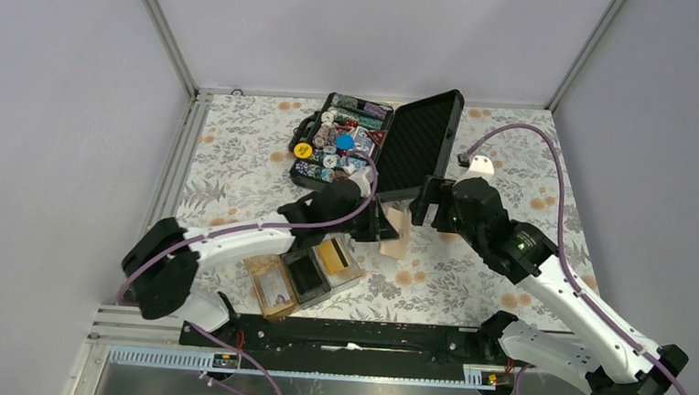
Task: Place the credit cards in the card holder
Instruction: Place the card holder at the center of the board.
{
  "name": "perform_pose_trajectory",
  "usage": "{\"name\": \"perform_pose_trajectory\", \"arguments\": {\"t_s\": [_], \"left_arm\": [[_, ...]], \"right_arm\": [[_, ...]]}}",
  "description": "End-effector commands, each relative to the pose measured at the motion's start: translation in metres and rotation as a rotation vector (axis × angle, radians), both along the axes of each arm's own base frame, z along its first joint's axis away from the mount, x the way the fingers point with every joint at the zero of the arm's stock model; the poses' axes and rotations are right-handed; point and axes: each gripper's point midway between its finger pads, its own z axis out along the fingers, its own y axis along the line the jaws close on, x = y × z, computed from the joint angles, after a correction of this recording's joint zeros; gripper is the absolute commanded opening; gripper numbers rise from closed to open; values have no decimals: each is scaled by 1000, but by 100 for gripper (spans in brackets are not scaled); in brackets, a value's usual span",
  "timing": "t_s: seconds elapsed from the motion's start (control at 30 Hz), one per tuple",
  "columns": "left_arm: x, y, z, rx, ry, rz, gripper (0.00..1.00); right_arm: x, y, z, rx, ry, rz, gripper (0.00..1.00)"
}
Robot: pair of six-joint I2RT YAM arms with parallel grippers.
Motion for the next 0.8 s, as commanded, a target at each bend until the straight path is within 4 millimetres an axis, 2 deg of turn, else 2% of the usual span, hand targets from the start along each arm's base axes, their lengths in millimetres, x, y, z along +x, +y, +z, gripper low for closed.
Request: {"name": "perform_pose_trajectory", "arguments": {"t_s": [0.0, 0.03, 0.13, 0.2, 0.27, 0.33, 0.4, 0.5, 0.53, 0.6, 0.67, 0.77], "left_arm": [[1, -37, 12, -137, 11, -53, 4], [0, -41, -7, -124, 38, -59, 6], [-1, -48, -42, -75, 64, -88, 11], [-1, -50, -61, -43, 67, -114, 17], [0, -49, -71, -15, 55, -128, 30], [6, -41, -73, 30, 22, -113, 47], [16, -32, -64, 60, -16, -94, 60], [34, -14, -37, 87, -91, -44, 84], [39, -7, -27, 102, -117, -30, 88], [49, 12, -5, 137, -177, 0, 95], [60, 39, 23, 150, -229, 59, 99], [76, 95, 52, 175, -274, 200, 99]], "right_arm": [[18, -36, -27, -43, 25, -84, 97], [21, -41, -30, -43, 29, -96, 97], [27, -50, -42, -46, 49, -115, 97], [30, -52, -49, -47, 65, -122, 98], [32, -56, -53, -49, 69, -138, 98], [33, -61, -56, -54, 75, -155, 99], [32, -66, -59, -56, 81, -170, 100], [30, -74, -65, -61, 89, -192, 100], [30, -76, -66, -62, 89, -198, 100], [30, -80, -67, -72, 83, -207, 100], [32, -88, -63, -96, 58, -235, 100], [36, -106, -50, -134, -10, -308, 99]]}}
